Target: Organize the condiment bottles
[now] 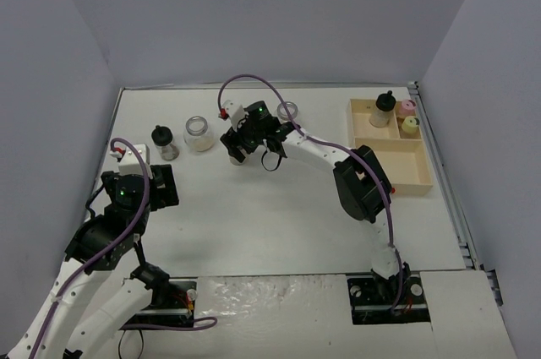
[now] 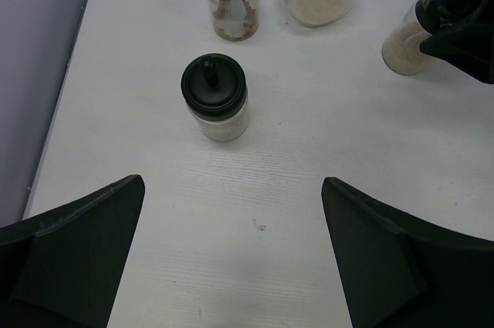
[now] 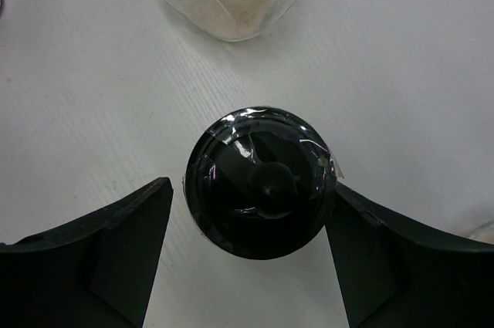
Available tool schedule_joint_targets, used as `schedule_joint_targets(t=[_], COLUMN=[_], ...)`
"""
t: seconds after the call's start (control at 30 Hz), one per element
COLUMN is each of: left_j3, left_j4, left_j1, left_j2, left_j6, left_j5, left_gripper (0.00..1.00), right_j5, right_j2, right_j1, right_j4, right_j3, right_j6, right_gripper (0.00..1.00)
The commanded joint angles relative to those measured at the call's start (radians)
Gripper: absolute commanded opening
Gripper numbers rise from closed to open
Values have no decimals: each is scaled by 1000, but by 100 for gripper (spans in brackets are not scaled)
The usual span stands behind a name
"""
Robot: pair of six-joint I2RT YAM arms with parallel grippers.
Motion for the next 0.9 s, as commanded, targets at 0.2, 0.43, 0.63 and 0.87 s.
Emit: schedule_joint_targets(t=[0.2,0.43,0.63,0.87], left_j3=[10,10,12,12], left_j4=[55,55,57,55], left_j1=[9,7,8,9], left_j2=[18,11,9,0], left_j6=[21,21,23,23], left_j5=[-3,3,10,12], left_gripper=[97,97,97,97], right_j5=[22,69,167,314], right_j2=[-23,-226,-461,-629], right_j1=[-8,-45,-173,-419], right_j4=[128,128,73,17], right_j3=[54,-57,-168,-239], right_j6=[34,85,158,190], right_gripper=[28,0,0,0])
